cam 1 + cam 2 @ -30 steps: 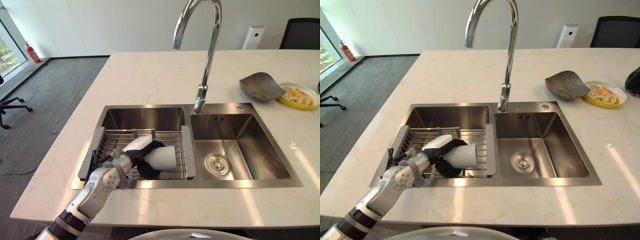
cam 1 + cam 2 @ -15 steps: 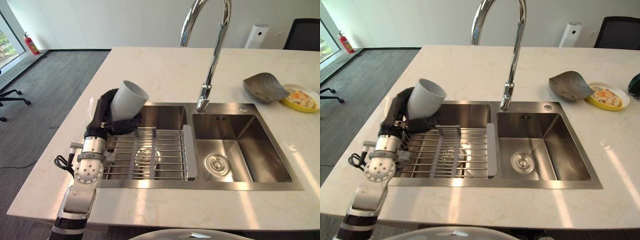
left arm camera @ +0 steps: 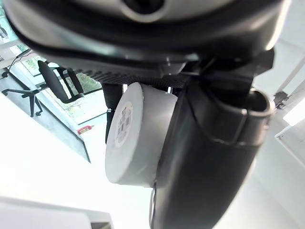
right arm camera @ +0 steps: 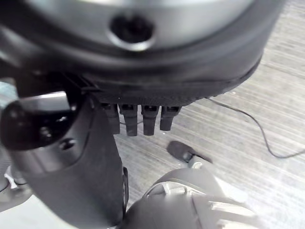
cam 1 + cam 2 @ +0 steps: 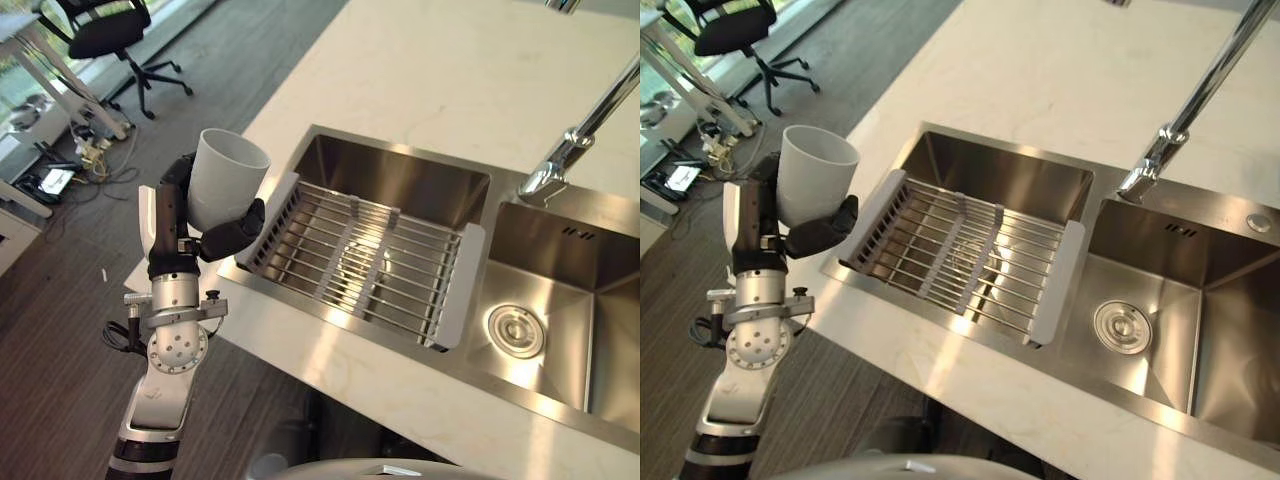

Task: Place the dishes in the dishwasher.

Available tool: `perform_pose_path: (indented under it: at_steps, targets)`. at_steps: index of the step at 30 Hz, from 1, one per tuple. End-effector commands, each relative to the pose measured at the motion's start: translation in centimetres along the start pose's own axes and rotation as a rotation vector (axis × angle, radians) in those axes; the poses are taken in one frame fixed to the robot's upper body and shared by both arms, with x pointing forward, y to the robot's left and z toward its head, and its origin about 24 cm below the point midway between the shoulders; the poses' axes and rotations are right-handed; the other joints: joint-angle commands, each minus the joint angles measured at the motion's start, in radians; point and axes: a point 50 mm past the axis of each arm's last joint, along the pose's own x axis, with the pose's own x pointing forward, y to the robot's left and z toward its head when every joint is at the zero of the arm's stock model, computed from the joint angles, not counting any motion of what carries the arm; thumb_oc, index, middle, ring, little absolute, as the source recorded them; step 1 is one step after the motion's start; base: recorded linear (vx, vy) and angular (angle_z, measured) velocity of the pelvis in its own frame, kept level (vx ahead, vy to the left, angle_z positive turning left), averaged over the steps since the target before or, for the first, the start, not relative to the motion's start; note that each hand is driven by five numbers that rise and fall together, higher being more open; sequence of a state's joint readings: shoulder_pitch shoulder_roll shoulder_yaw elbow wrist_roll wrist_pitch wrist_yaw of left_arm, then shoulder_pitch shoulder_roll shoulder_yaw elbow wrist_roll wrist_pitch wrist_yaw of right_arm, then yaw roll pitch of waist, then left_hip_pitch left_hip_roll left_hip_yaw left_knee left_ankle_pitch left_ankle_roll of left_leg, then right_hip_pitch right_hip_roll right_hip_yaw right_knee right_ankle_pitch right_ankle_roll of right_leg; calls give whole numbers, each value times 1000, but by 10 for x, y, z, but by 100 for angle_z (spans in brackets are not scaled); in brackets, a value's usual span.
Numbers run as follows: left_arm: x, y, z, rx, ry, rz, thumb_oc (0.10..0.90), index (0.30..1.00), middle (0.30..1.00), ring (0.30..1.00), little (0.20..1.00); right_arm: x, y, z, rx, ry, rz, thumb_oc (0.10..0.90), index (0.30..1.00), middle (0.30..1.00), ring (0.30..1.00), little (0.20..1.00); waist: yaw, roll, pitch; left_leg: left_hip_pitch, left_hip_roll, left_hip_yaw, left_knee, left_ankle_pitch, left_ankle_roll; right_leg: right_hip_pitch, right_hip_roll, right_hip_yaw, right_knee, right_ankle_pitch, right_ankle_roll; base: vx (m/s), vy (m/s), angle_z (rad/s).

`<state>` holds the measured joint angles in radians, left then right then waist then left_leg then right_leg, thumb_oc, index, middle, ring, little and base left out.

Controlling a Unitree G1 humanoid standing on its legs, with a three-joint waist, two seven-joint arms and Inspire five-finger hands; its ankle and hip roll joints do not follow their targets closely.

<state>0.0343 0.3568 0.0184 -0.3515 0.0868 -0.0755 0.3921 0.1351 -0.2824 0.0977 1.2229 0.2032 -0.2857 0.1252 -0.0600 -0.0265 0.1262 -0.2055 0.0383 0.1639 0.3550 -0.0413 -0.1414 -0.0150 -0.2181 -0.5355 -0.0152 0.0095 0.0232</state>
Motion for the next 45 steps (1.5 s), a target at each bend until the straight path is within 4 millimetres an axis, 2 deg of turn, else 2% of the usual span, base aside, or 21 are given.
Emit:
perform_pose_path:
  at_steps: [1, 2, 3, 4, 8, 9, 10, 12, 13, 14, 15, 16, 17, 19, 21, 22, 23, 27, 34, 42, 45]
  targets:
    - [24, 12, 82, -99, -486, 75, 400, 300, 300, 300, 300, -1, 3, -15, 55, 93, -10, 800, 900, 900, 900, 900, -31, 46, -66, 390, 231, 41, -362, 89, -87, -95, -44, 83, -71, 117, 105, -184, 147, 150]
    - [24, 12, 82, -99, -486, 75, 400, 300, 300, 300, 300, -1, 3, -15, 55, 93, -10, 800, 900, 900, 900, 900, -31, 46, -66, 390, 231, 41, -362, 89, -87, -95, -44, 83, -71, 117, 105, -339, 328, 190]
    - [30, 12, 89, -117, -515, 67, 400, 300, 300, 300, 300, -1, 9, -14, 56, 83, 3, 800, 900, 900, 900, 900, -51, 32, -81, 428, 305, 153, -361, 123, -119, -92, -107, 20, -59, 153, 133, -200, 297, 119]
    - [32, 11, 92, -125, -529, 60, 400, 300, 300, 300, 300, -1, 10, -14, 67, 78, -3, 800, 900, 900, 900, 900, -59, 30, -94, 448, 318, 180, -369, 104, -120, -82, -137, 8, -59, 156, 164, -240, 391, 159]
    - [35, 8, 102, -94, -572, 27, 400, 300, 300, 300, 300, 0, 20, -14, 100, 71, -21, 800, 900, 900, 900, 900, -50, 14, -108, 388, 303, 237, -436, 36, -120, -60, -233, -48, -57, 253, 233, -149, 346, 189]
    - [35, 8, 102, -94, -572, 27, 400, 300, 300, 300, 300, 0, 20, -14, 100, 71, -21, 800, 900, 900, 900, 900, -50, 14, -108, 388, 303, 237, -436, 36, -120, -60, -233, -48, -57, 253, 233, -205, 693, 171]
    - [32, 12, 102, -77, -575, 45, 400, 300, 300, 300, 300, 2, 27, -11, 105, 68, -18, 800, 900, 900, 900, 900, -15, 3, -96, 356, 238, 166, -442, -6, -84, -37, -255, -48, -57, 260, 231, -52, 341, 113]
    - [32, 12, 103, -76, -576, 44, 400, 300, 300, 300, 300, 3, 28, -11, 106, 67, -17, 800, 900, 900, 900, 900, -17, -2, -94, 357, 231, 162, -441, -10, -79, -33, -263, -51, -57, 262, 233, -23, 348, 106]
    - [30, 11, 101, -75, -561, 48, 400, 300, 300, 300, 300, 2, 42, -13, 194, 60, -7, 800, 900, 900, 900, 900, -14, -11, -77, 335, 174, 125, -442, -19, -39, -8, -255, 10, -45, 274, 226, 161, 734, 90]
    - [28, 3, 104, -90, -572, 16, 400, 300, 300, 300, 300, 4, 43, -7, 201, 37, 9, 800, 900, 900, 900, 900, -44, -2, -52, 319, 121, 12, -442, -19, 2, -40, -142, 303, 6, 196, 209, 161, 734, 90]
    - [28, 3, 104, -90, -572, 16, 400, 300, 300, 300, 300, 4, 43, -7, 201, 37, 9, 800, 900, 900, 900, 900, -44, -2, -52, 319, 121, 12, -442, -19, 2, -40, -142, 303, 6, 196, 209, 228, 595, 148]
    - [27, -3, 105, -110, -575, 0, 400, 300, 300, 300, 300, 5, 43, -5, 213, 21, 19, 800, 900, 900, 900, 900, -41, 6, -43, 311, 99, -35, -442, -9, 15, -58, -56, 425, 37, 134, 190, 77, 204, 101]
    - [27, -3, 105, -110, -575, 0, 400, 300, 300, 300, 300, 5, 43, -5, 213, 21, 19, 800, 900, 900, 900, 900, -41, 6, -43, 311, 99, -35, -442, -9, 15, -58, -56, 425, 37, 134, 190, 144, 521, 279]
    - [35, -21, 104, -136, -557, -54, 400, 300, 300, 300, 300, 5, 36, 2, 240, -29, 2, 800, 900, 900, 900, 900, -54, 8, -41, 260, 9, -208, -442, 11, 54, -39, 103, 531, 9, 39, 136, 167, 511, 330]
    - [36, -22, 103, -134, -547, -60, 400, 300, 300, 300, 300, 6, 36, 4, 241, -29, 7, 800, 900, 900, 900, 900, -50, 6, -36, 249, -5, -254, -442, 29, 58, -45, 125, 517, 6, 44, 128, 116, 202, 280]
    - [38, -21, 95, -116, -512, -65, 400, 300, 300, 300, 300, 5, 39, -2, 231, 4, 18, 800, 900, 900, 900, 900, -5, -6, -34, 235, -21, -329, -442, 49, 54, -21, 118, 500, 15, 43, 134, 112, 144, 403]
    - [38, -21, 95, -115, -512, -65, 400, 300, 300, 300, 300, 5, 39, -2, 231, 4, 19, 800, 900, 900, 900, 900, -9, -6, -33, 235, -22, -333, -442, 50, 54, -18, 117, 496, 14, 42, 134, 107, 58, 420]
    - [29, -12, 75, -112, -409, -51, 400, 300, 300, 300, 300, 4, 37, -10, 211, 69, 22, 800, 900, 900, 900, 900, 74, -36, -61, 237, -33, -391, -442, 38, 49, 81, 97, 365, -42, 26, 126, 129, -34, 147]
    - [17, -5, 60, -106, -335, -29, 400, 300, 300, 300, 300, 5, 36, -7, 181, 63, 49, 800, 900, 900, 900, 900, 130, -58, -77, 236, -26, -435, -442, 42, 34, 127, 90, 290, -72, -1, 118, 66, -37, 17]
    - [13, -8, 57, -116, -319, -52, 400, 300, 300, 300, 300, 3, 32, -14, 171, 101, 32, 800, 900, 900, 900, 900, 138, -58, -88, 245, -24, -454, -442, 41, 28, 154, 92, 264, -72, -14, 110, 34, -28, -11]
    - [14, -15, 62, -132, -345, -83, 400, 300, 300, 300, 300, 1, 33, -18, 175, 104, 49, 800, 900, 900, 900, 900, 112, -55, -93, 249, -22, -448, -442, 38, 28, 155, 97, 275, -72, -15, 105, 7, -2, -30]
